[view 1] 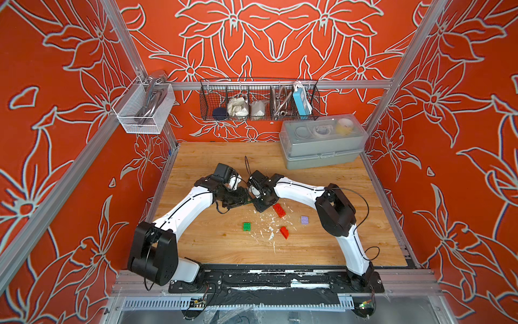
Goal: Assemble the number 1 with lego
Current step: Pick up the lego brick from the center of the board, then assemble the lego brick with the lego brick.
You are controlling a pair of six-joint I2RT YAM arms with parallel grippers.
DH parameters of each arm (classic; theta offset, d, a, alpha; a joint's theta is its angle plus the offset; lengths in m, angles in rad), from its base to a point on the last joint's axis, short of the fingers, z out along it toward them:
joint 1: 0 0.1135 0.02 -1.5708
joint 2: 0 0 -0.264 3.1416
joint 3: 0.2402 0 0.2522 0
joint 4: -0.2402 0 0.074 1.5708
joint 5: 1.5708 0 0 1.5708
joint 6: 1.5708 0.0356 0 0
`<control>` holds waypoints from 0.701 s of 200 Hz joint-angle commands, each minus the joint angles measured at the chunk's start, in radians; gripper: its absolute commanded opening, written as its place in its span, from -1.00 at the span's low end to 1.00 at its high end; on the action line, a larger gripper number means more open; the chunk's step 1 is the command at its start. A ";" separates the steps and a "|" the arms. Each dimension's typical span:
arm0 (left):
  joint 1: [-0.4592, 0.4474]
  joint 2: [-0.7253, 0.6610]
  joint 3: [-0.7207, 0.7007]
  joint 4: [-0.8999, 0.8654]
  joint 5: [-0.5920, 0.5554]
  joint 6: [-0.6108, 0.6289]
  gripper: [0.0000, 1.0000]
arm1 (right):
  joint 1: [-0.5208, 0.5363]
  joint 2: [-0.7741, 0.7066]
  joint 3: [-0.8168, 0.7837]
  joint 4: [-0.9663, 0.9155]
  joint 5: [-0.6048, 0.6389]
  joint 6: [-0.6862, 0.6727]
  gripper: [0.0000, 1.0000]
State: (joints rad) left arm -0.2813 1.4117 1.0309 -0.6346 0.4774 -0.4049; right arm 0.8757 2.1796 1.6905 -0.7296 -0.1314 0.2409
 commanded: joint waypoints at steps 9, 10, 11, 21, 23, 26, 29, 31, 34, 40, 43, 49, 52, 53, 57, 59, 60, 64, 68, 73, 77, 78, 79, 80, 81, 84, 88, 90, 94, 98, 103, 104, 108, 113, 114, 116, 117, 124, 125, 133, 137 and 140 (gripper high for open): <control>0.004 -0.003 -0.006 -0.004 0.018 0.008 0.21 | 0.005 -0.045 0.000 -0.030 0.021 0.008 -0.52; 0.004 -0.003 -0.006 -0.004 0.018 0.007 0.21 | 0.005 -0.048 -0.002 -0.030 0.022 0.008 -0.53; 0.004 -0.003 -0.007 -0.004 0.018 0.007 0.21 | 0.005 -0.050 -0.003 -0.031 0.022 0.009 -0.53; 0.004 -0.003 -0.008 -0.004 0.017 0.007 0.20 | 0.003 -0.079 -0.019 -0.048 0.033 0.018 -0.53; 0.004 -0.004 -0.008 -0.004 0.017 0.007 0.21 | 0.003 -0.084 -0.023 -0.052 0.037 0.020 -0.53; 0.004 -0.004 -0.008 -0.004 0.017 0.007 0.21 | 0.004 -0.095 -0.029 -0.057 0.042 0.024 -0.53; 0.004 -0.004 -0.009 -0.004 0.015 0.009 0.21 | 0.004 -0.103 -0.035 -0.065 0.050 0.028 -0.53; 0.004 -0.005 -0.009 -0.004 0.014 0.008 0.20 | 0.004 -0.111 -0.040 -0.070 0.056 0.031 -0.52; 0.004 -0.006 -0.010 -0.004 0.013 0.008 0.20 | 0.002 -0.119 -0.047 -0.078 0.063 0.037 -0.52; 0.003 -0.007 -0.011 -0.003 0.011 0.009 0.20 | 0.000 -0.144 -0.064 -0.091 0.079 0.047 -0.52; 0.002 -0.008 -0.011 -0.002 0.010 0.009 0.20 | -0.001 -0.156 -0.073 -0.096 0.086 0.051 -0.52; 0.001 -0.008 -0.012 -0.002 0.010 0.009 0.20 | -0.005 -0.180 -0.093 -0.101 0.095 0.062 -0.52; 0.001 -0.007 -0.012 -0.002 0.010 0.008 0.20 | -0.007 -0.191 -0.109 -0.100 0.098 0.069 -0.52; 0.000 -0.007 -0.012 -0.002 0.010 0.009 0.20 | -0.008 -0.193 -0.114 -0.101 0.099 0.071 -0.52; -0.002 -0.007 -0.013 -0.002 0.010 0.009 0.20 | -0.013 -0.213 -0.132 -0.100 0.103 0.079 -0.52; -0.002 -0.007 -0.012 -0.002 0.010 0.009 0.20 | -0.015 -0.221 -0.141 -0.100 0.103 0.083 -0.52; -0.003 -0.007 -0.012 -0.003 0.010 0.009 0.20 | -0.016 -0.225 -0.143 -0.100 0.104 0.085 -0.52; -0.005 -0.007 -0.013 -0.002 0.010 0.010 0.20 | -0.021 -0.241 -0.162 -0.099 0.107 0.093 -0.52; -0.007 -0.007 -0.012 -0.002 0.009 0.010 0.20 | -0.026 -0.254 -0.179 -0.098 0.110 0.101 -0.52; -0.008 -0.006 -0.013 -0.002 0.009 0.010 0.20 | -0.032 -0.271 -0.196 -0.099 0.112 0.109 -0.52; -0.009 -0.005 -0.012 -0.002 0.009 0.011 0.20 | -0.037 -0.282 -0.211 -0.098 0.115 0.114 -0.52; -0.010 -0.005 -0.012 -0.002 0.009 0.010 0.20 | -0.038 -0.284 -0.215 -0.099 0.115 0.115 -0.52; -0.010 -0.005 -0.011 -0.002 0.009 0.010 0.20 | -0.039 -0.287 -0.219 -0.099 0.115 0.117 -0.52; -0.010 -0.005 -0.011 -0.002 0.010 0.011 0.20 | -0.040 -0.290 -0.222 -0.099 0.116 0.118 -0.52; -0.010 -0.004 -0.011 -0.002 0.010 0.010 0.20 | -0.042 -0.293 -0.225 -0.098 0.117 0.119 -0.52; -0.011 -0.003 -0.011 -0.002 0.010 0.011 0.20 | -0.045 -0.300 -0.237 -0.095 0.116 0.122 -0.52; -0.012 -0.003 -0.011 -0.002 0.012 0.011 0.20 | -0.050 -0.309 -0.250 -0.092 0.116 0.124 -0.52; -0.012 -0.002 -0.011 -0.002 0.012 0.010 0.20 | -0.053 -0.313 -0.255 -0.089 0.114 0.124 -0.52; -0.012 -0.002 -0.011 -0.002 0.013 0.009 0.20 | -0.058 -0.319 -0.266 -0.082 0.109 0.124 -0.52; -0.012 -0.003 -0.012 -0.002 0.013 0.010 0.20 | -0.061 -0.324 -0.278 -0.075 0.103 0.122 -0.52; -0.013 -0.003 -0.010 -0.002 0.012 0.009 0.20 | -0.068 -0.329 -0.289 -0.067 0.097 0.118 -0.53; -0.013 -0.002 -0.010 -0.002 0.013 0.009 0.20 | -0.068 -0.329 -0.290 -0.067 0.096 0.117 -0.53; -0.013 -0.002 -0.010 -0.002 0.012 0.008 0.20 | -0.071 -0.330 -0.297 -0.064 0.090 0.114 -0.53; -0.013 -0.001 -0.010 -0.001 0.012 0.010 0.20 | -0.075 -0.327 -0.302 -0.060 0.083 0.109 -0.53; -0.013 -0.001 -0.009 -0.001 0.012 0.009 0.20 | -0.077 -0.327 -0.302 -0.058 0.081 0.108 -0.53; -0.013 -0.001 -0.009 -0.001 0.012 0.008 0.20 | -0.080 -0.327 -0.304 -0.057 0.080 0.106 -0.53; -0.013 0.000 -0.009 0.000 0.012 0.009 0.20 | -0.081 -0.326 -0.305 -0.056 0.078 0.106 -0.53; -0.013 0.001 -0.009 0.000 0.012 0.009 0.20 | -0.086 -0.321 -0.309 -0.049 0.072 0.100 -0.53; -0.013 0.001 -0.009 0.000 0.012 0.009 0.20 | -0.086 -0.320 -0.310 -0.049 0.071 0.099 -0.53; -0.013 0.002 -0.009 0.000 0.011 0.010 0.20 | -0.090 -0.315 -0.309 -0.042 0.064 0.092 -0.54; -0.013 0.001 -0.010 0.000 0.010 0.011 0.20 | -0.092 -0.312 -0.309 -0.038 0.062 0.087 -0.54; -0.013 0.001 -0.010 0.000 0.010 0.010 0.20 | -0.092 -0.310 -0.310 -0.035 0.061 0.084 -0.54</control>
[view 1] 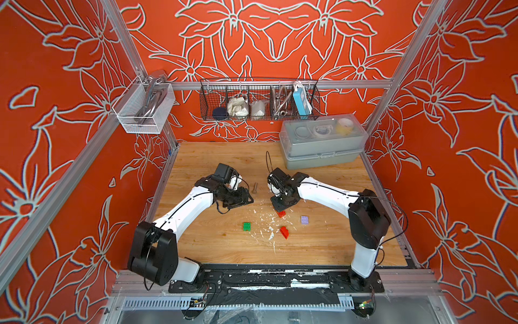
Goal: Assemble the number 1 with lego
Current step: Assemble the lego brick with the lego brick.
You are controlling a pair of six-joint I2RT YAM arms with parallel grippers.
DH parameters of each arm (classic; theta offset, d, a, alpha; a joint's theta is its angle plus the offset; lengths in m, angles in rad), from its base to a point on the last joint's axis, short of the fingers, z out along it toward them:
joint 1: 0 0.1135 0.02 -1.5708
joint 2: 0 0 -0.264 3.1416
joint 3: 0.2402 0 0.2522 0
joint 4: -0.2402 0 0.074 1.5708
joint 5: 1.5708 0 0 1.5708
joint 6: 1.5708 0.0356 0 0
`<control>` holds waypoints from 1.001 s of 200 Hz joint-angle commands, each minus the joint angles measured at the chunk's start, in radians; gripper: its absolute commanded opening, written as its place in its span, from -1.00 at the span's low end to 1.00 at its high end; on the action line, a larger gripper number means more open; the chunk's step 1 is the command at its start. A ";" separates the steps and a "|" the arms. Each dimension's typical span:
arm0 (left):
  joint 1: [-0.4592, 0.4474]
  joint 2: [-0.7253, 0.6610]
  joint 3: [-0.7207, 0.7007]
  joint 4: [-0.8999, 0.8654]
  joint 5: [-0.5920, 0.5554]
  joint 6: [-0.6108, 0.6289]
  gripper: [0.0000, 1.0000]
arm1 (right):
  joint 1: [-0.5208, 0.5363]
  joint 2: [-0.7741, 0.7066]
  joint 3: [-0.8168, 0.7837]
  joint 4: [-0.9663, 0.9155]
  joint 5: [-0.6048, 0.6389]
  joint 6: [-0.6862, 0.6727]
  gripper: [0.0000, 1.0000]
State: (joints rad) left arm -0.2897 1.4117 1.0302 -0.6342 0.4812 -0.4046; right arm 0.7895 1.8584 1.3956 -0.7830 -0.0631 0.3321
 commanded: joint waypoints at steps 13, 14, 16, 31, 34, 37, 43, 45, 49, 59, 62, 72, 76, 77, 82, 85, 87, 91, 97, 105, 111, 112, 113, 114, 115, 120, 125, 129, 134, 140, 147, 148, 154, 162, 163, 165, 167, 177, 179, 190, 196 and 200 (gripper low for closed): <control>-0.005 0.006 -0.009 -0.001 0.007 0.009 0.20 | -0.010 0.019 -0.011 0.027 -0.012 -0.020 -0.54; -0.005 0.005 -0.009 -0.001 0.007 0.009 0.20 | -0.012 0.021 -0.011 0.028 -0.011 -0.019 -0.54; -0.005 0.004 -0.009 -0.001 0.007 0.009 0.20 | -0.012 0.022 -0.010 0.028 -0.011 -0.022 -0.54; -0.005 0.008 -0.007 -0.001 0.007 0.009 0.20 | -0.018 0.032 -0.006 0.034 -0.013 -0.030 -0.53; -0.005 0.008 -0.007 -0.001 0.007 0.009 0.20 | -0.018 0.034 -0.006 0.037 -0.013 -0.033 -0.53; -0.005 0.009 -0.006 -0.001 0.005 0.009 0.20 | -0.020 0.034 -0.006 0.038 -0.012 -0.034 -0.53; -0.005 0.010 -0.005 -0.001 0.006 0.009 0.20 | -0.022 0.037 -0.007 0.041 -0.015 -0.037 -0.53; -0.005 0.011 -0.005 -0.001 0.006 0.010 0.20 | -0.021 0.037 -0.007 0.042 -0.016 -0.037 -0.53; -0.005 0.013 -0.004 -0.001 0.007 0.009 0.20 | -0.024 0.038 -0.009 0.045 -0.020 -0.038 -0.53; -0.005 0.016 -0.004 -0.001 0.007 0.010 0.20 | -0.026 0.043 -0.011 0.050 -0.030 -0.038 -0.53; -0.005 0.017 -0.004 -0.001 0.007 0.011 0.20 | -0.026 0.042 -0.011 0.051 -0.033 -0.039 -0.53; -0.005 0.017 -0.002 -0.001 0.005 0.012 0.20 | -0.026 0.045 -0.014 0.052 -0.039 -0.039 -0.53; -0.005 0.019 -0.002 -0.001 0.005 0.011 0.20 | -0.027 0.045 -0.014 0.051 -0.040 -0.039 -0.53; -0.005 0.019 -0.002 -0.001 0.005 0.011 0.20 | -0.027 0.045 -0.015 0.051 -0.040 -0.038 -0.53; -0.005 0.021 -0.001 -0.001 0.005 0.011 0.20 | -0.028 0.045 -0.017 0.053 -0.040 -0.037 -0.54; -0.005 0.021 -0.001 -0.001 0.005 0.010 0.20 | -0.029 0.044 -0.020 0.054 -0.041 -0.038 -0.53; -0.005 0.022 0.000 -0.001 0.005 0.011 0.20 | -0.029 0.043 -0.021 0.055 -0.042 -0.038 -0.53; -0.005 0.022 0.000 -0.001 0.005 0.012 0.20 | -0.029 0.042 -0.024 0.058 -0.042 -0.036 -0.53; -0.005 0.023 0.001 -0.001 0.006 0.011 0.20 | -0.030 0.043 -0.024 0.058 -0.043 -0.036 -0.53; -0.005 0.024 0.002 -0.001 0.005 0.010 0.20 | -0.030 0.043 -0.026 0.059 -0.043 -0.037 -0.53; -0.005 0.023 0.002 -0.001 0.005 0.010 0.20 | -0.031 0.044 -0.028 0.059 -0.043 -0.039 -0.53; -0.004 0.024 0.002 -0.001 0.004 0.010 0.20 | -0.032 0.045 -0.028 0.059 -0.043 -0.039 -0.53; -0.004 0.023 0.002 -0.001 0.004 0.010 0.20 | -0.032 0.045 -0.029 0.059 -0.043 -0.038 -0.53; -0.005 0.024 0.002 -0.001 0.004 0.010 0.20 | -0.032 0.045 -0.028 0.058 -0.043 -0.038 -0.53; -0.005 0.024 0.002 -0.001 0.004 0.010 0.20 | -0.032 0.046 -0.028 0.058 -0.043 -0.038 -0.53; -0.005 0.024 0.002 -0.001 0.004 0.012 0.20 | -0.035 0.048 -0.031 0.057 -0.044 -0.038 -0.53; -0.005 0.024 0.002 -0.001 0.004 0.012 0.20 | -0.036 0.049 -0.033 0.056 -0.047 -0.039 -0.53; -0.005 0.025 0.001 -0.001 0.004 0.012 0.20 | -0.037 0.048 -0.034 0.057 -0.049 -0.039 -0.54; -0.005 0.025 0.001 -0.001 0.004 0.012 0.20 | -0.038 0.047 -0.036 0.059 -0.052 -0.039 -0.53; -0.005 0.026 0.001 -0.002 0.004 0.013 0.20 | -0.038 0.046 -0.039 0.060 -0.053 -0.039 -0.53; -0.005 0.026 0.000 -0.002 0.002 0.012 0.20 | -0.037 0.045 -0.043 0.059 -0.055 -0.041 -0.53; -0.005 0.026 0.000 -0.002 0.002 0.013 0.20 | -0.037 0.044 -0.044 0.059 -0.056 -0.041 -0.53; -0.005 0.027 0.002 -0.002 0.002 0.013 0.20 | -0.038 0.044 -0.044 0.059 -0.056 -0.041 -0.53; -0.005 0.029 0.002 -0.003 0.002 0.013 0.20 | -0.038 0.044 -0.048 0.060 -0.062 -0.041 -0.53; -0.005 0.029 0.003 -0.003 0.002 0.013 0.20 | -0.038 0.044 -0.048 0.061 -0.062 -0.041 -0.53; -0.005 0.030 0.004 -0.002 0.002 0.013 0.20 | -0.038 0.043 -0.049 0.062 -0.066 -0.042 -0.53; -0.005 0.030 0.003 -0.002 0.002 0.012 0.20 | -0.038 0.044 -0.049 0.062 -0.066 -0.042 -0.53; -0.005 0.031 0.005 -0.002 0.002 0.012 0.20 | -0.038 0.043 -0.053 0.066 -0.073 -0.042 -0.53; -0.005 0.031 0.004 -0.002 0.002 0.012 0.20 | -0.038 0.043 -0.055 0.068 -0.074 -0.043 -0.53; -0.005 0.031 0.005 -0.002 0.000 0.012 0.20 | -0.039 0.046 -0.059 0.074 -0.081 -0.044 -0.53; -0.005 0.030 0.005 -0.002 0.000 0.013 0.20 | -0.039 0.048 -0.062 0.079 -0.085 -0.044 -0.52; -0.005 0.032 0.004 -0.002 0.000 0.012 0.20 | -0.040 0.048 -0.064 0.083 -0.090 -0.043 -0.52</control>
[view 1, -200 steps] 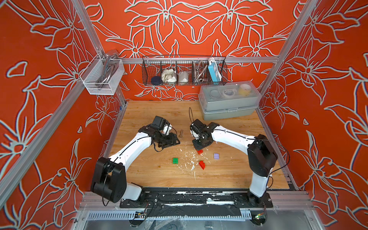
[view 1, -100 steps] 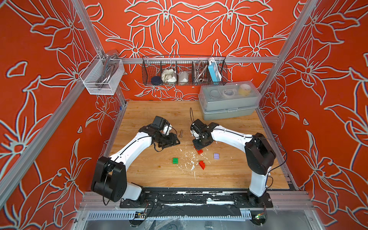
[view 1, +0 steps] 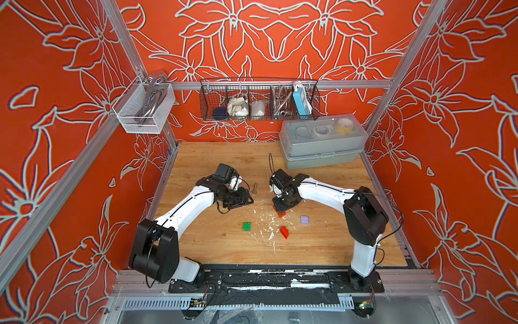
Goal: Assemble the number 1 with lego
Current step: Assemble the lego brick with the lego brick.
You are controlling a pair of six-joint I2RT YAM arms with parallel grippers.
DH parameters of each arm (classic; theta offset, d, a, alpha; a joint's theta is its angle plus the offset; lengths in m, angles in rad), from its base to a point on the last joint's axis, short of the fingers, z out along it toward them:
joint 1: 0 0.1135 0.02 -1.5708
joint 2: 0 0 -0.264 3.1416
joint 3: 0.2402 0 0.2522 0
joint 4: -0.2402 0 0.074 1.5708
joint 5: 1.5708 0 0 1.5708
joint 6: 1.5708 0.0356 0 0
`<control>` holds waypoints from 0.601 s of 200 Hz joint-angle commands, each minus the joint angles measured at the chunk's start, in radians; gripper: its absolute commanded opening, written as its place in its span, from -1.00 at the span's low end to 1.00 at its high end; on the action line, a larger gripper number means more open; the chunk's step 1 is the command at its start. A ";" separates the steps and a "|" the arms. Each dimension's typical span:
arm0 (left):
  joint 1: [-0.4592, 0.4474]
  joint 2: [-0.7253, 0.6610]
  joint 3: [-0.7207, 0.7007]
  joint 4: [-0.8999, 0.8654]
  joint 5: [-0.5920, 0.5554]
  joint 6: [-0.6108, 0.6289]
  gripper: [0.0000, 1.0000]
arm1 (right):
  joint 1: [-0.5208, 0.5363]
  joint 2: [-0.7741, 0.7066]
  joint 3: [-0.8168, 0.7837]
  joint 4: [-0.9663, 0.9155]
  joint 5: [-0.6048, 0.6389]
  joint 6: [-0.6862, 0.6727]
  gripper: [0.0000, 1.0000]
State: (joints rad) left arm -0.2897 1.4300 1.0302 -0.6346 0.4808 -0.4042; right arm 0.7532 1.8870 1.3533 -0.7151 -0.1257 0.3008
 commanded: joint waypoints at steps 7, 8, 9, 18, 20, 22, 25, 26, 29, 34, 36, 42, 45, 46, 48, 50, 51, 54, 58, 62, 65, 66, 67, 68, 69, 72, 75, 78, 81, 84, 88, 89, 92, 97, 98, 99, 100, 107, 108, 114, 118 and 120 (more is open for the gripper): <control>-0.005 0.011 0.004 -0.003 0.001 0.014 0.20 | -0.003 0.023 -0.022 0.018 -0.030 -0.013 -0.52; -0.005 0.011 0.005 -0.003 0.001 0.014 0.20 | -0.003 0.024 -0.022 0.018 -0.030 -0.014 -0.52; -0.005 0.012 0.004 -0.003 0.001 0.013 0.20 | -0.003 0.025 -0.022 0.019 -0.031 -0.015 -0.52; -0.005 0.012 0.004 -0.005 -0.001 0.013 0.20 | -0.006 0.028 -0.022 0.024 -0.029 -0.018 -0.52; -0.005 0.012 0.003 -0.005 -0.001 0.013 0.20 | -0.006 0.029 -0.023 0.025 -0.028 -0.019 -0.52; -0.005 0.010 0.002 -0.005 -0.001 0.014 0.20 | -0.005 0.030 -0.022 0.025 -0.028 -0.019 -0.52; -0.005 0.010 0.001 -0.005 -0.002 0.014 0.20 | -0.006 0.033 -0.022 0.026 -0.027 -0.021 -0.52; -0.005 0.010 0.001 -0.005 -0.002 0.014 0.20 | -0.006 0.033 -0.022 0.026 -0.027 -0.021 -0.52; -0.005 0.010 0.002 -0.005 -0.002 0.015 0.20 | -0.005 0.035 -0.023 0.026 -0.026 -0.023 -0.52; -0.005 0.010 0.002 -0.005 -0.002 0.015 0.20 | -0.006 0.038 -0.021 0.026 -0.025 -0.024 -0.52; -0.005 0.010 0.002 -0.005 -0.002 0.015 0.20 | -0.005 0.039 -0.020 0.025 -0.024 -0.024 -0.52; -0.005 0.009 0.002 -0.005 -0.001 0.015 0.20 | -0.007 0.042 -0.019 0.022 -0.024 -0.026 -0.52; -0.005 0.010 0.002 -0.005 -0.001 0.016 0.20 | -0.007 0.044 -0.018 0.021 -0.023 -0.026 -0.52; -0.005 0.010 0.002 -0.005 -0.001 0.015 0.20 | -0.007 0.045 -0.019 0.020 -0.022 -0.026 -0.52; -0.005 0.010 0.002 -0.005 -0.001 0.015 0.20 | -0.006 0.044 -0.019 0.019 -0.022 -0.027 -0.52; -0.005 0.010 0.002 -0.005 -0.001 0.016 0.20 | -0.006 0.045 -0.019 0.018 -0.021 -0.028 -0.52; -0.005 0.010 0.002 -0.005 -0.001 0.016 0.20 | -0.006 0.046 -0.019 0.017 -0.020 -0.028 -0.52; -0.005 0.010 0.002 -0.005 -0.001 0.015 0.20 | -0.007 0.046 -0.019 0.015 -0.019 -0.028 -0.52; -0.005 0.010 0.002 -0.005 -0.001 0.016 0.20 | -0.006 0.047 -0.020 0.012 -0.019 -0.027 -0.52; -0.005 0.009 0.002 -0.005 0.000 0.015 0.20 | -0.006 0.049 -0.020 0.010 -0.016 -0.028 -0.52; -0.005 0.009 0.002 -0.005 -0.001 0.016 0.20 | -0.006 0.050 -0.022 0.008 -0.016 -0.028 -0.52; -0.004 0.009 0.002 -0.005 -0.001 0.015 0.20 | -0.006 0.049 -0.022 0.008 -0.015 -0.027 -0.52; -0.004 0.010 0.002 -0.005 -0.001 0.015 0.20 | -0.006 0.051 -0.023 0.008 -0.014 -0.027 -0.52; -0.005 0.009 0.002 -0.005 -0.001 0.015 0.20 | -0.007 0.051 -0.023 0.008 -0.014 -0.028 -0.52; -0.005 0.010 0.002 -0.005 -0.001 0.016 0.20 | -0.007 0.052 -0.023 0.008 -0.013 -0.028 -0.52; -0.005 0.010 0.002 -0.005 -0.001 0.015 0.20 | -0.006 0.053 -0.024 0.007 -0.012 -0.028 -0.52; -0.005 0.010 0.003 -0.005 -0.001 0.016 0.20 | -0.007 0.053 -0.025 0.005 -0.011 -0.028 -0.52; -0.005 0.010 0.004 -0.005 0.000 0.015 0.20 | -0.007 0.056 -0.025 0.003 -0.010 -0.028 -0.52; -0.005 0.010 0.003 -0.005 0.001 0.016 0.20 | -0.006 0.057 -0.024 0.001 -0.009 -0.028 -0.52; -0.005 0.010 0.004 -0.005 0.001 0.016 0.20 | -0.006 0.059 -0.023 -0.001 -0.007 -0.029 -0.52; -0.005 0.008 0.003 -0.005 0.001 0.015 0.20 | -0.005 0.064 -0.023 -0.005 -0.005 -0.029 -0.52; -0.005 0.008 0.003 -0.005 0.001 0.015 0.20 | -0.005 0.066 -0.023 -0.006 -0.005 -0.029 -0.52; -0.004 0.008 0.003 -0.005 0.001 0.016 0.20 | -0.005 0.070 -0.022 -0.007 -0.002 -0.029 -0.52; -0.005 0.009 0.004 -0.005 -0.001 0.016 0.20 | -0.006 0.077 -0.017 -0.015 0.003 -0.029 -0.52; -0.005 0.009 0.004 -0.005 0.000 0.015 0.20 | -0.006 0.079 -0.016 -0.017 0.004 -0.029 -0.52; -0.005 0.008 0.004 -0.005 0.000 0.016 0.20 | -0.005 0.079 -0.016 -0.018 0.004 -0.029 -0.52; -0.005 0.008 0.004 -0.005 0.001 0.015 0.20 | -0.005 0.081 -0.016 -0.020 0.004 -0.029 -0.52; -0.004 0.007 0.003 -0.005 0.000 0.016 0.20 | -0.005 0.088 -0.013 -0.024 0.003 -0.029 -0.52; -0.005 0.007 0.003 -0.006 0.000 0.017 0.21 | -0.005 0.089 -0.014 -0.024 0.002 -0.029 -0.52; -0.005 0.007 0.003 -0.006 0.001 0.016 0.20 | -0.005 0.094 -0.014 -0.026 0.002 -0.027 -0.53; -0.005 0.006 0.004 -0.007 0.001 0.016 0.20 | -0.002 0.099 -0.013 -0.025 0.005 -0.024 -0.53; -0.005 0.006 0.003 -0.007 0.001 0.016 0.20 | -0.001 0.099 -0.013 -0.025 0.007 -0.022 -0.53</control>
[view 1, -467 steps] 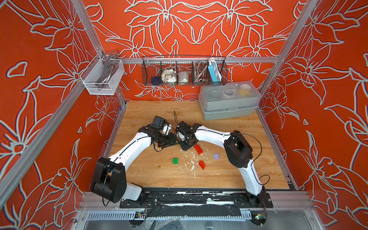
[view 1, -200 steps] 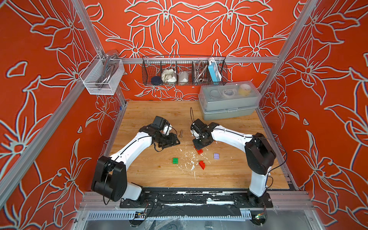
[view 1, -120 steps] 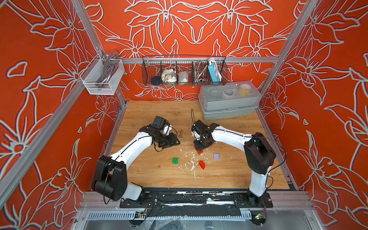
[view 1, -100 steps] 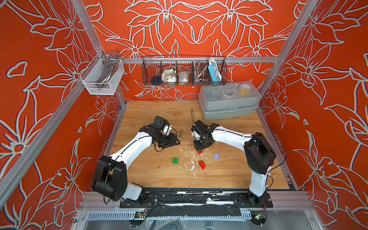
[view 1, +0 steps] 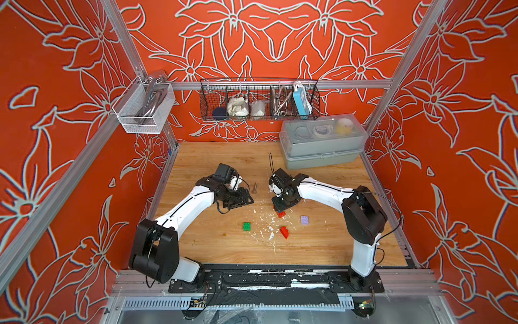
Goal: Assemble the number 1 with lego
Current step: Assemble the lego brick with the lego brick, then pick up the lego brick from the center of the board.
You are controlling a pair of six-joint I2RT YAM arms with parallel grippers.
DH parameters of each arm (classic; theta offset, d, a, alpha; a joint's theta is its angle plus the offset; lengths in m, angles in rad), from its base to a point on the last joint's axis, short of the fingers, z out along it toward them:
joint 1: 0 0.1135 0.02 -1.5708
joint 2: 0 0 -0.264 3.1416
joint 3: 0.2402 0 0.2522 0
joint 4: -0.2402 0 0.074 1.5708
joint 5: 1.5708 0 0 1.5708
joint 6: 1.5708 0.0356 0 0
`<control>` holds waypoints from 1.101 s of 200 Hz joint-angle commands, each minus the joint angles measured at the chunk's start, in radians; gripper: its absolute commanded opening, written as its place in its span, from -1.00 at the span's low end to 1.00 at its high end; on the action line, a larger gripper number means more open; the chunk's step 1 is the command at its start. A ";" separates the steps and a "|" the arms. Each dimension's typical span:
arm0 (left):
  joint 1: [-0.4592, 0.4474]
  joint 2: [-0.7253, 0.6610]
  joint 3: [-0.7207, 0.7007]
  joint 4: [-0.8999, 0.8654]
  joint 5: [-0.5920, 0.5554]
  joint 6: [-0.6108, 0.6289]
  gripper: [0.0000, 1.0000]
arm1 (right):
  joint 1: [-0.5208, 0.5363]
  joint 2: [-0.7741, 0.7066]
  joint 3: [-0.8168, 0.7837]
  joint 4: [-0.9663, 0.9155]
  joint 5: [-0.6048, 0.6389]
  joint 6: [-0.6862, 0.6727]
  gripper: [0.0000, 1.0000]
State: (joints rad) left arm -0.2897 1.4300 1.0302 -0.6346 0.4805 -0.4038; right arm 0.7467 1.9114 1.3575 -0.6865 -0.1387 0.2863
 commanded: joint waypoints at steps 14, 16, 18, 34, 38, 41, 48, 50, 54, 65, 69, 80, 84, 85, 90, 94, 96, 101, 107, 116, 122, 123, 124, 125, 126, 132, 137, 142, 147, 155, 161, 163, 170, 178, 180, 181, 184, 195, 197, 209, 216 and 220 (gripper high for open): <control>-0.005 0.007 0.005 -0.007 0.000 0.016 0.21 | 0.012 0.090 -0.011 -0.062 0.039 0.003 -0.53; -0.005 0.007 0.005 -0.007 0.000 0.016 0.21 | 0.014 0.093 -0.010 -0.063 0.042 0.003 -0.54; -0.005 0.008 0.004 -0.007 0.000 0.016 0.20 | 0.014 0.097 -0.008 -0.064 0.044 0.005 -0.54; -0.005 0.010 0.006 -0.007 0.001 0.015 0.20 | 0.023 0.121 0.002 -0.069 0.067 0.014 -0.55; -0.005 0.011 0.008 -0.007 0.002 0.014 0.20 | 0.024 0.128 0.003 -0.067 0.070 0.016 -0.55; -0.005 0.012 0.008 -0.007 0.001 0.014 0.21 | 0.024 0.134 0.004 -0.067 0.070 0.017 -0.55; -0.005 0.011 0.008 -0.007 0.003 0.015 0.21 | 0.024 0.147 0.008 -0.065 0.071 0.020 -0.56; -0.005 0.011 0.008 -0.007 0.003 0.015 0.20 | 0.024 0.150 0.009 -0.066 0.072 0.020 -0.56; -0.005 0.012 0.008 -0.007 0.003 0.015 0.21 | 0.024 0.156 0.012 -0.067 0.072 0.022 -0.56; -0.005 0.013 0.008 -0.007 0.003 0.014 0.21 | 0.024 0.168 0.019 -0.069 0.075 0.025 -0.56; -0.005 0.014 0.007 -0.007 0.004 0.014 0.21 | 0.024 0.169 0.021 -0.070 0.077 0.025 -0.57; -0.004 0.012 0.007 -0.007 0.003 0.015 0.20 | 0.024 0.162 0.027 -0.072 0.075 0.029 -0.56; -0.005 0.012 0.006 -0.007 0.001 0.015 0.21 | 0.024 0.158 0.028 -0.075 0.075 0.029 -0.54; -0.005 0.013 0.006 -0.007 0.001 0.015 0.20 | 0.024 0.156 0.028 -0.075 0.074 0.029 -0.53; -0.005 0.012 0.007 -0.007 0.001 0.014 0.20 | 0.024 0.146 0.032 -0.078 0.073 0.030 -0.46; -0.005 0.011 0.007 -0.007 0.001 0.015 0.20 | 0.023 0.137 0.034 -0.081 0.071 0.031 -0.39; -0.005 0.012 0.007 -0.007 0.000 0.016 0.21 | 0.023 0.133 0.036 -0.083 0.069 0.031 -0.35; -0.005 0.011 0.008 -0.007 0.000 0.016 0.20 | 0.024 0.118 0.039 -0.086 0.067 0.033 -0.26; -0.005 0.011 0.008 -0.007 0.000 0.015 0.20 | 0.025 0.099 0.042 -0.090 0.065 0.036 -0.10; -0.005 0.010 0.007 -0.007 -0.004 0.016 0.21 | 0.025 0.064 0.044 -0.094 0.062 0.042 0.06; -0.005 0.008 0.006 -0.007 -0.006 0.017 0.21 | 0.026 0.037 0.044 -0.095 0.061 0.047 0.13; -0.005 0.009 0.006 -0.007 -0.007 0.017 0.21 | 0.026 0.035 0.044 -0.096 0.061 0.048 0.13; -0.005 0.007 0.006 -0.007 -0.008 0.018 0.21 | 0.025 0.029 0.045 -0.097 0.062 0.050 0.14; -0.005 0.007 0.006 -0.007 -0.008 0.018 0.21 | 0.026 0.024 0.045 -0.097 0.062 0.051 0.15; -0.005 0.006 0.005 -0.007 -0.008 0.019 0.20 | 0.025 0.020 0.044 -0.097 0.062 0.053 0.16; -0.005 0.007 0.005 -0.007 -0.009 0.018 0.20 | 0.025 -0.009 0.043 -0.100 0.062 0.058 0.19; -0.005 0.005 0.005 -0.007 -0.010 0.019 0.20 | 0.025 -0.029 0.039 -0.102 0.062 0.064 0.20; -0.005 0.004 0.004 -0.007 -0.009 0.019 0.20 | 0.025 -0.055 0.035 -0.103 0.063 0.071 0.22; -0.004 0.004 0.004 -0.007 -0.010 0.019 0.20 | 0.024 -0.082 0.027 -0.104 0.065 0.077 0.23; -0.005 0.001 0.002 -0.007 -0.010 0.019 0.20 | 0.022 -0.120 0.012 -0.107 0.065 0.088 0.23; -0.004 0.000 0.002 -0.007 -0.011 0.019 0.20 | 0.019 -0.147 0.000 -0.112 0.067 0.096 0.23; -0.005 0.000 0.002 -0.007 -0.011 0.019 0.20 | 0.018 -0.157 -0.005 -0.114 0.068 0.100 0.23; -0.005 -0.003 0.001 -0.007 -0.011 0.020 0.20 | 0.013 -0.190 -0.028 -0.120 0.071 0.111 0.22; -0.005 -0.005 0.000 -0.007 -0.013 0.019 0.20 | 0.006 -0.227 -0.056 -0.122 0.071 0.124 0.20; -0.006 -0.006 -0.001 -0.007 -0.013 0.019 0.20 | 0.003 -0.234 -0.066 -0.122 0.069 0.128 0.20; -0.006 -0.006 -0.001 -0.007 -0.013 0.020 0.20 | 0.001 -0.240 -0.071 -0.122 0.069 0.130 0.19; -0.006 -0.007 -0.001 -0.007 -0.013 0.019 0.21 | -0.003 -0.255 -0.084 -0.120 0.067 0.136 0.18; -0.006 -0.009 -0.001 -0.006 -0.014 0.018 0.20 | -0.025 -0.307 -0.140 -0.116 0.058 0.158 0.14; -0.006 -0.009 -0.001 -0.007 -0.015 0.019 0.20 | -0.029 -0.317 -0.151 -0.116 0.056 0.162 0.13; -0.008 -0.010 -0.002 -0.007 -0.016 0.020 0.20 | -0.061 -0.373 -0.217 -0.114 0.054 0.187 0.06; -0.009 -0.010 -0.002 -0.007 -0.016 0.018 0.20 | -0.081 -0.404 -0.256 -0.112 0.054 0.203 0.03; -0.009 -0.011 -0.003 -0.007 -0.017 0.019 0.21 | -0.093 -0.421 -0.278 -0.112 0.053 0.212 0.03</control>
State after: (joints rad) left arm -0.2909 1.4300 1.0302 -0.6350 0.4686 -0.4000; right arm 0.7128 1.5505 1.1976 -0.7689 -0.0887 0.4213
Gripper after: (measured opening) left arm 0.602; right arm 0.530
